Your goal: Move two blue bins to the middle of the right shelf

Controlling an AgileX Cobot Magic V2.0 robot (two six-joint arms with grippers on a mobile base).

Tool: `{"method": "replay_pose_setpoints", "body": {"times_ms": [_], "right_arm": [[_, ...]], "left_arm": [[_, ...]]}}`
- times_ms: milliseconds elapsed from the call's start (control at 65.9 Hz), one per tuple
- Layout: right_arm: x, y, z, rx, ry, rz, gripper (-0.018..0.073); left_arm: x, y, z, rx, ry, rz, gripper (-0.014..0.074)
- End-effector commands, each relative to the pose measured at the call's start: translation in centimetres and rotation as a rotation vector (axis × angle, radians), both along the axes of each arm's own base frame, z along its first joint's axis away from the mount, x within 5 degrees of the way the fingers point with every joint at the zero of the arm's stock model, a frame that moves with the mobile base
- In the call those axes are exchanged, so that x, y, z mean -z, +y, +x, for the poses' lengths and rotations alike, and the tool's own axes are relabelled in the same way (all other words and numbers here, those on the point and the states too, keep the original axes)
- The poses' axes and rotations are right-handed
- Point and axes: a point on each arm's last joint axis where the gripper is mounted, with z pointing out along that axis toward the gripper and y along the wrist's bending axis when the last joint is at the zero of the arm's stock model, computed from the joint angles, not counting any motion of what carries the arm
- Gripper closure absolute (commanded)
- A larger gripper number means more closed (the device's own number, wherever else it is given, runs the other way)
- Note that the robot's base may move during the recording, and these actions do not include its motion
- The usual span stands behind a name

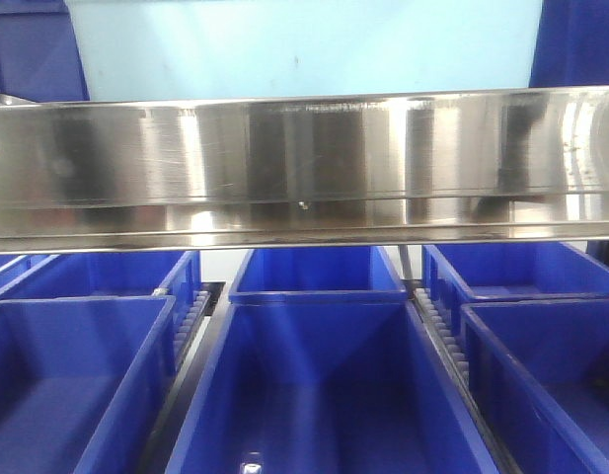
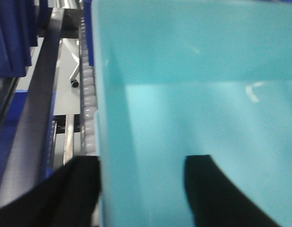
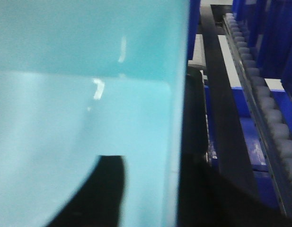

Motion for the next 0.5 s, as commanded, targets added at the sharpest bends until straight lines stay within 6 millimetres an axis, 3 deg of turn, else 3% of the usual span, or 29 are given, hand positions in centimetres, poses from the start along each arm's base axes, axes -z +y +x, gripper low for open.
{"method": "replay_pose_setpoints", "body": {"times_ms": [0, 182, 334, 486], "right_arm": [[-0.6, 0.3, -0.3, -0.021, -0.033, -0.003, 0.0241], [-2.6, -0.5, -1.9, 0.037, 0.008, 0.022, 0.0222], [-4.4, -1.0, -2.8, 0.098, 0.163, 0.035, 0.0222], [-5.1, -0.5, -3.1, 0.06, 0.332, 0.043, 0.0222]], "left_arm": [[-1.3, -0.1, -0.6, 0.017, -0.048, -0.024, 0.0193], [-3.3, 0.8, -1.8, -0.049, 0.022, -0.039, 0.0185], [-5.2, 1.8, -2.4, -0.156, 0.235, -0.032, 0.0237], [-6.3, 2.1, -1.9, -0.128, 0.37, -0.054, 0.0239]]}}
